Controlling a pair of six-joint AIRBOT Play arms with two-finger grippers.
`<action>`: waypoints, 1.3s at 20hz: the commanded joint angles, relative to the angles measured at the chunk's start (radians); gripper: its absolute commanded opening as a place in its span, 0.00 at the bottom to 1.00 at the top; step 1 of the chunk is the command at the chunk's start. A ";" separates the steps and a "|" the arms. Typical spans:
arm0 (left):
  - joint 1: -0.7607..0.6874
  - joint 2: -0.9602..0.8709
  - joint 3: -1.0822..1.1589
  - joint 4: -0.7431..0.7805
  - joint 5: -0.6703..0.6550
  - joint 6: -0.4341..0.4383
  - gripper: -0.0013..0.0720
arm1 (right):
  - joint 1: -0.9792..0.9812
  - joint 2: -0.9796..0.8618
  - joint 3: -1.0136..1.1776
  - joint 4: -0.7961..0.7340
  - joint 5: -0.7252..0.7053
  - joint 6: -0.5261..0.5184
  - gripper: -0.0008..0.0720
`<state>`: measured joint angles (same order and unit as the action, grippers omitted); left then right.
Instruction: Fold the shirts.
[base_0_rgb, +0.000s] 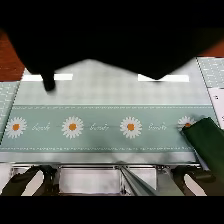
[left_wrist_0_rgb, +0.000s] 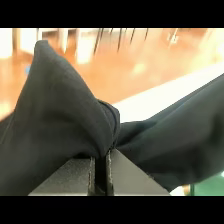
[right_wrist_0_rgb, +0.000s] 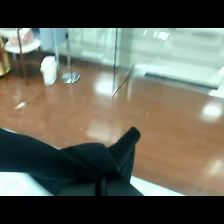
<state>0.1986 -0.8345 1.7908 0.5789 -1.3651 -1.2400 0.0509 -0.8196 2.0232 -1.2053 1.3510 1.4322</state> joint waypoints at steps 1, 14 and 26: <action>0.000 0.069 0.004 0.069 -0.218 -0.048 0.05 | -0.001 0.082 -0.003 -0.036 0.110 0.006 0.05; -0.021 0.249 -1.004 0.069 0.088 0.018 0.05 | -0.001 0.135 -0.789 0.032 -0.034 0.021 0.04; -0.291 -0.588 -0.705 0.042 0.645 0.042 0.05 | -0.111 -0.663 -0.610 0.241 -0.330 0.007 0.05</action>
<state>-0.0689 -1.2167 0.9348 0.6426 -0.7334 -1.1961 -0.0372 -1.3060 1.3300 -1.0901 1.0504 1.4399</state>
